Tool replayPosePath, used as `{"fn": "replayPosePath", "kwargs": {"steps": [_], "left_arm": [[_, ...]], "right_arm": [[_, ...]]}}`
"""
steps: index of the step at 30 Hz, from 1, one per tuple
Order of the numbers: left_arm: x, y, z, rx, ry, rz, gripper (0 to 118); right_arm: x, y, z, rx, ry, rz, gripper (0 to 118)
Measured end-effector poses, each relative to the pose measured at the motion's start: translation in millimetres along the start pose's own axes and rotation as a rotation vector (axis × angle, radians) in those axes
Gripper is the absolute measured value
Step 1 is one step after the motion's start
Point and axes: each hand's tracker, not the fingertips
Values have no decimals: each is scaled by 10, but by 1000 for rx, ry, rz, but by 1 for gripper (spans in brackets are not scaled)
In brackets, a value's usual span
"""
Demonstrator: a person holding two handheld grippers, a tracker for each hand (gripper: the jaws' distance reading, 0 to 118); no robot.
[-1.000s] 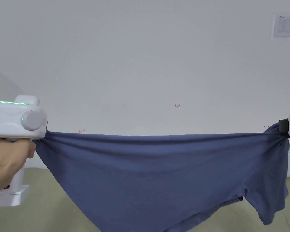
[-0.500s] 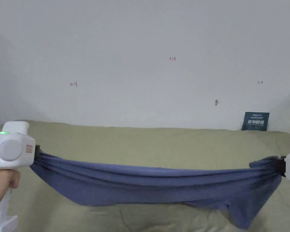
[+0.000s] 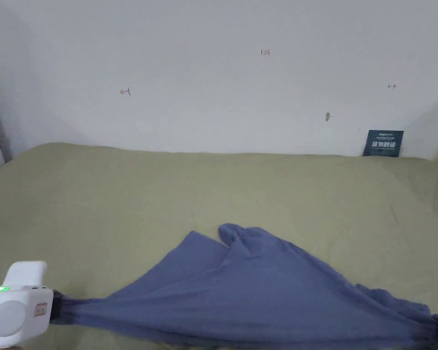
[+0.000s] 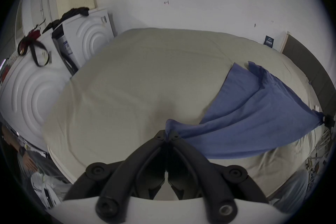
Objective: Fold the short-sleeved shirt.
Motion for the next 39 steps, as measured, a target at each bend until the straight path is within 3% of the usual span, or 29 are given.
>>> {"fn": "replayPosePath", "kwargs": {"steps": [5, 11, 12, 13, 14, 15, 16, 17, 21, 23, 25, 26, 27, 28, 31, 33, 39], "left_arm": [[-145, -418, 47, -59, -21, 44, 0], [-125, -619, -40, -82, -34, 41, 0], [-132, -623, -50, -80, -43, 38, 7], [-114, -642, -31, -83, -68, 35, 31], [-118, -645, -16, -82, -68, 43, 71], [-112, -643, -6, -80, -65, 47, 114], [-103, -631, 36, -72, -55, 55, 118], [-78, -612, 150, -17, -46, 76, 118], [174, -397, 648, 161, -100, 86, 118], [384, -279, 988, 259, -152, 62, 113], [590, -234, 1314, 375, -177, 24, 81], [706, -224, 1460, 426, -184, 3, 52], [797, -228, 1557, 460, -194, -3, 9], [896, -244, 1653, 494, -215, -3, 0], [1118, -325, 1847, 574, -216, -31, 0], [1221, -371, 1935, 589, -208, -47, 0], [1312, -437, 2069, 600, -222, -66, 0]], "right_arm": [[229, -362, 25, -44, 15, -60, 5], [181, -487, 4, -54, 12, -57, 6], [179, -481, 10, -47, 10, -63, 22], [165, -468, 22, -39, 0, -73, 54], [153, -462, 16, -33, -11, -75, 96], [144, -455, 10, -38, -37, -71, 118], [121, -469, 88, -5, -37, -69, 114], [94, -457, 153, 96, -35, -59, 112], [-261, -314, 425, 139, 14, -3, 111], [-497, -109, 681, 240, 32, 56, 103], [-729, -30, 916, 342, 51, 76, 77], [-859, 24, 1057, 393, 63, 74, 61], [-957, 45, 1138, 421, 74, 83, 34], [-1066, 63, 1216, 445, 73, 97, 6], [-1299, 39, 1356, 505, 46, 89, 2], [-1385, 37, 1407, 487, 109, 96, 2], [-1602, -45, 1459, 496, 110, 119, 2]]}}
